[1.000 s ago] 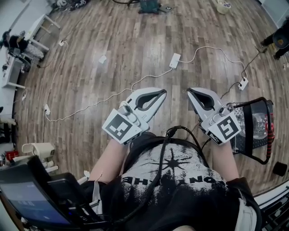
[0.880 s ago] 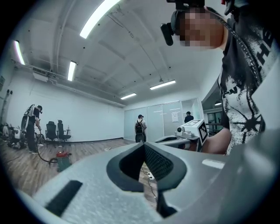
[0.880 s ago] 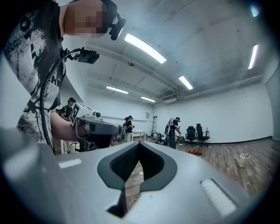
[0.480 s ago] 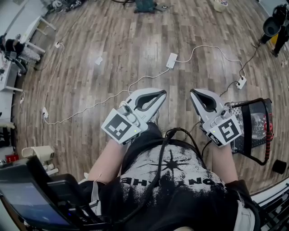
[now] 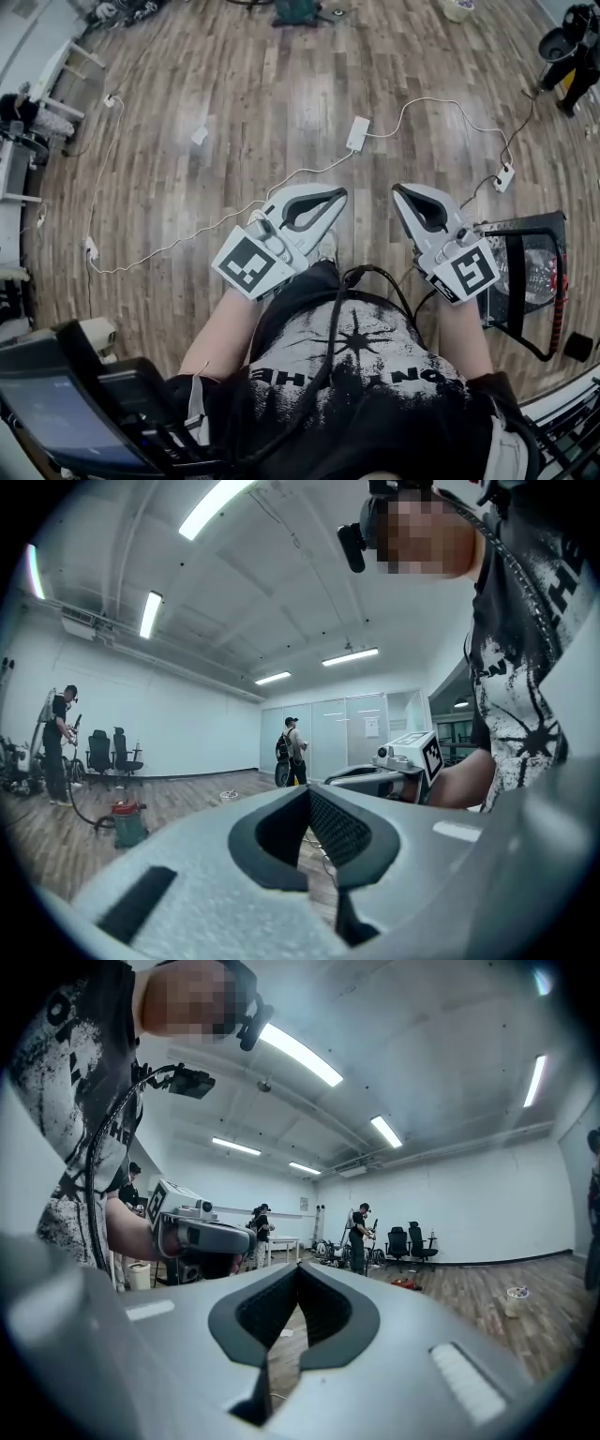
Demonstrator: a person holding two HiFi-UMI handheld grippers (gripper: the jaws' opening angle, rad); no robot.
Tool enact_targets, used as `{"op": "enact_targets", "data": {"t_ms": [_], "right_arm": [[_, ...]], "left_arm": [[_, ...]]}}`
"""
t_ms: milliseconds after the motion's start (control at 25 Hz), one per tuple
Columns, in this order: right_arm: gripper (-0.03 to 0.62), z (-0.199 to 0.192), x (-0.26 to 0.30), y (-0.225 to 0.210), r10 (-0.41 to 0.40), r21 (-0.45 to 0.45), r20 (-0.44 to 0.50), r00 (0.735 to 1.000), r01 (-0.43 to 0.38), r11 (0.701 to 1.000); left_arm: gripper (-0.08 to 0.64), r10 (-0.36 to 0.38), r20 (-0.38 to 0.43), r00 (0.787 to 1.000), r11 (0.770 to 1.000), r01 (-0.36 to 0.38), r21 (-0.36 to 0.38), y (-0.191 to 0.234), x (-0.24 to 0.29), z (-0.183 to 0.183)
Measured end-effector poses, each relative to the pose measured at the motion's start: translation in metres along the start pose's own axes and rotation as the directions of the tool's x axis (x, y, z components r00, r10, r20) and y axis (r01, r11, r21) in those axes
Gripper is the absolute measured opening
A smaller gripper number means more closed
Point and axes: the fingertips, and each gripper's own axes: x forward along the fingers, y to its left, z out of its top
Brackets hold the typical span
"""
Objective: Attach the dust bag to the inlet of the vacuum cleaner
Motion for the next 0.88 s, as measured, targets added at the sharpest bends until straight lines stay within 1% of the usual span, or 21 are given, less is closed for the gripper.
{"op": "enact_targets", "data": {"t_ms": [280,360,480,680,880], "right_arm": [[0.005,0.027,0.076,-0.06,-0.026,-0.014,0.047,0.999,0.027,1.0],[0.005,0.028,0.092,-0.071,-0.031,-0.013,0.055,0.998,0.032,0.999],[0.005,0.027,0.114,-0.086,-0.054,-0.029,0.042,0.998,0.055,0.998],[0.005,0.022,0.143,-0.1,-0.082,-0.031,0.016,0.996,0.083,0.996],[0.005,0.018,0.162,-0.112,-0.089,-0.037,-0.012,0.996,0.088,0.995]], "left_arm": [[0.0,-0.063,0.041,0.997,0.998,0.062,0.029,0.089,0.029,0.015],[0.002,-0.079,0.048,0.996,0.997,0.077,0.031,0.11,0.036,0.014],[0.0,-0.104,0.059,0.993,0.994,0.102,0.033,0.139,0.045,0.015],[0.002,-0.129,0.069,0.989,0.992,0.127,0.027,0.175,0.049,0.012],[0.0,-0.141,0.085,0.986,0.99,0.141,0.005,0.195,0.055,0.007]]}}
